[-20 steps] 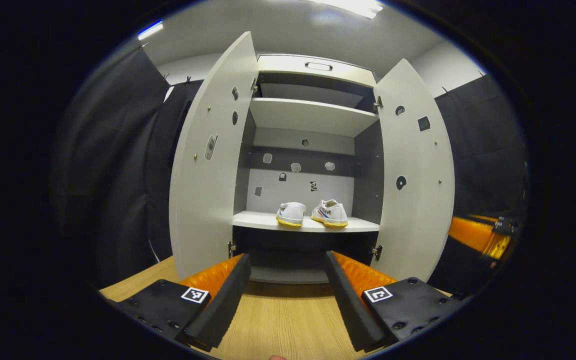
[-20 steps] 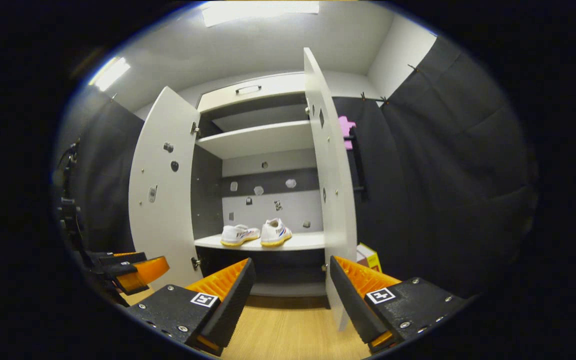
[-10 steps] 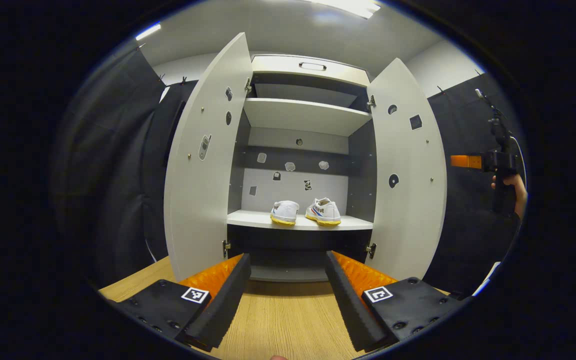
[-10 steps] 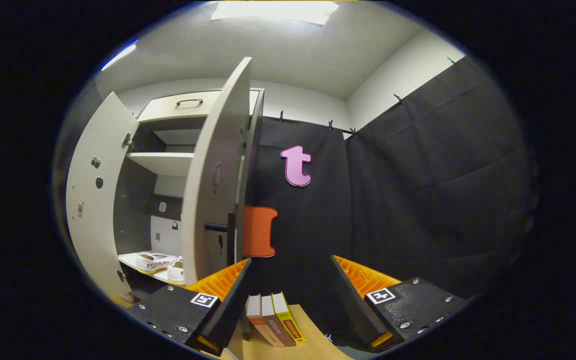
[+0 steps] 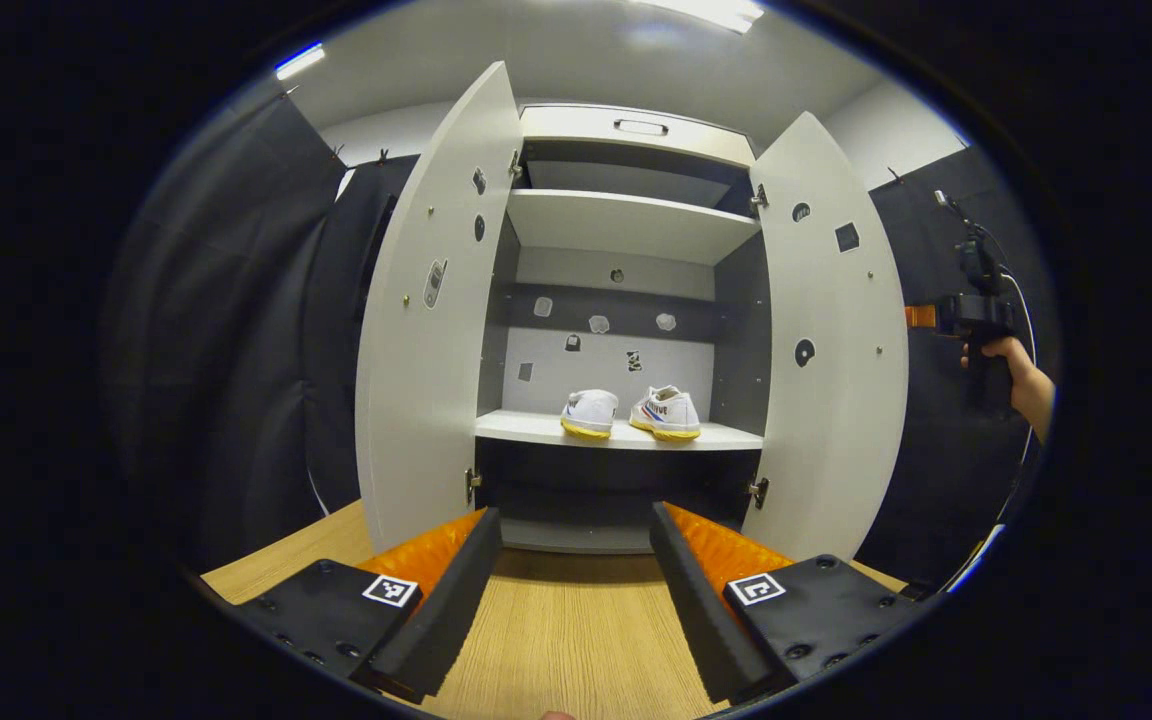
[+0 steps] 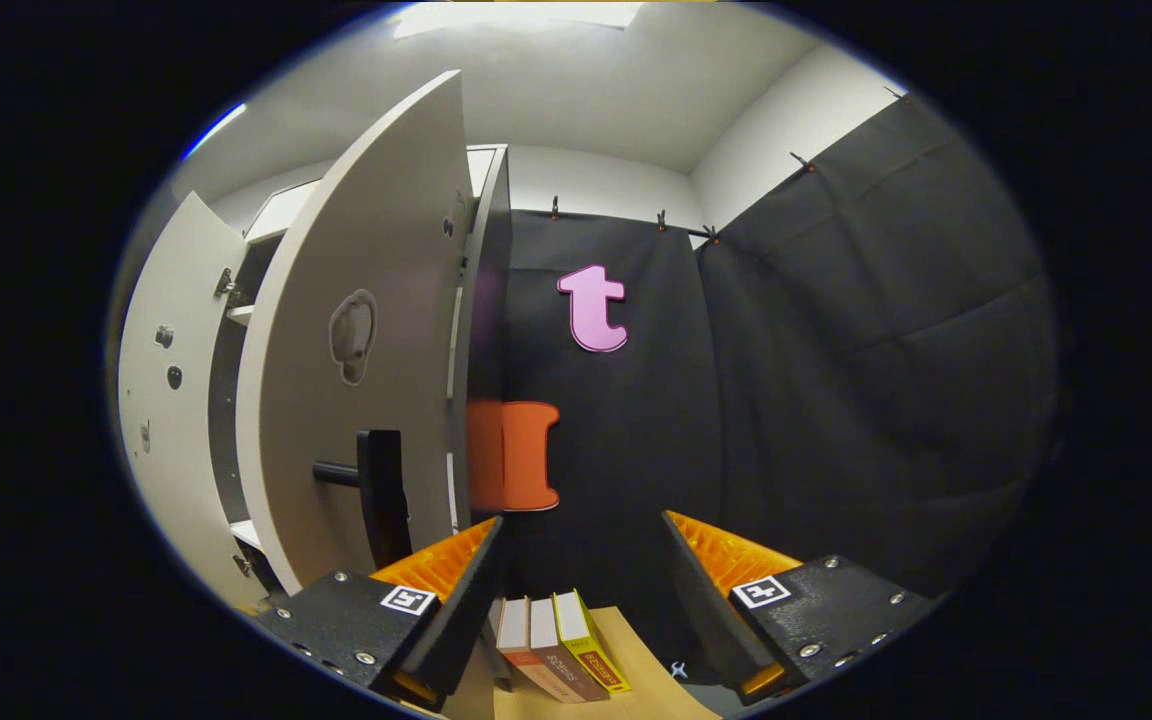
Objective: Grab one shoe with the right hand and put it into the shoe cabinet, grab the other shoe with the left hand and put it into the shoe cabinet; then close the right door with the right hand and the left door with the left hand.
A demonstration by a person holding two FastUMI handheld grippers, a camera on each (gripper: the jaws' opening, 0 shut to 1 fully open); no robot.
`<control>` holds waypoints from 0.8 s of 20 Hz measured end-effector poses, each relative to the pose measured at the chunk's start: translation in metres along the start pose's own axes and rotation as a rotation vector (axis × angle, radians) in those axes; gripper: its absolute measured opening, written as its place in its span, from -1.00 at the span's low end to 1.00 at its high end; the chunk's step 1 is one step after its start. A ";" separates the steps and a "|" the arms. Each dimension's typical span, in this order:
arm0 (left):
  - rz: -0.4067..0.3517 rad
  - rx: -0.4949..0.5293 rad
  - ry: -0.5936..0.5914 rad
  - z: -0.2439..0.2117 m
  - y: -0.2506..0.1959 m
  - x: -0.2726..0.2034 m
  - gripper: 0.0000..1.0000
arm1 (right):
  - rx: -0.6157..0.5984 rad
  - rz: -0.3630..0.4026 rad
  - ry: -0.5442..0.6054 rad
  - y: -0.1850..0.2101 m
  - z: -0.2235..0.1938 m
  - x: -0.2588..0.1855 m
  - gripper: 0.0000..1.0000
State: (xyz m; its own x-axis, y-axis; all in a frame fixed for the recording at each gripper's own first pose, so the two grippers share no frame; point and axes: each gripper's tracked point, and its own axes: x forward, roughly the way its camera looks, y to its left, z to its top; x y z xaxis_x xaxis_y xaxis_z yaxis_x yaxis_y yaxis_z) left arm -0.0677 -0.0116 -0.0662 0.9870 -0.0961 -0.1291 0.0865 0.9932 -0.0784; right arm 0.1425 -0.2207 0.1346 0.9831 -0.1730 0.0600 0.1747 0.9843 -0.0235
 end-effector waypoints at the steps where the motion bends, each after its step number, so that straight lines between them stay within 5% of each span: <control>1: 0.001 0.004 -0.001 0.000 0.000 0.000 0.94 | -0.005 0.000 -0.002 -0.001 0.000 0.000 0.83; 16: -0.025 0.019 -0.008 0.002 0.007 0.009 0.99 | -0.010 0.027 0.013 0.047 -0.002 -0.018 0.77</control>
State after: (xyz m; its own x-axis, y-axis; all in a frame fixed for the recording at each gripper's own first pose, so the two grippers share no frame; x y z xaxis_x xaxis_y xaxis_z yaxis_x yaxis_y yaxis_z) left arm -0.0577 -0.0052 -0.0662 0.9856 -0.1199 -0.1191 0.1131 0.9916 -0.0624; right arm 0.1331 -0.1713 0.1301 0.9881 -0.1469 0.0460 0.1485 0.9883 -0.0351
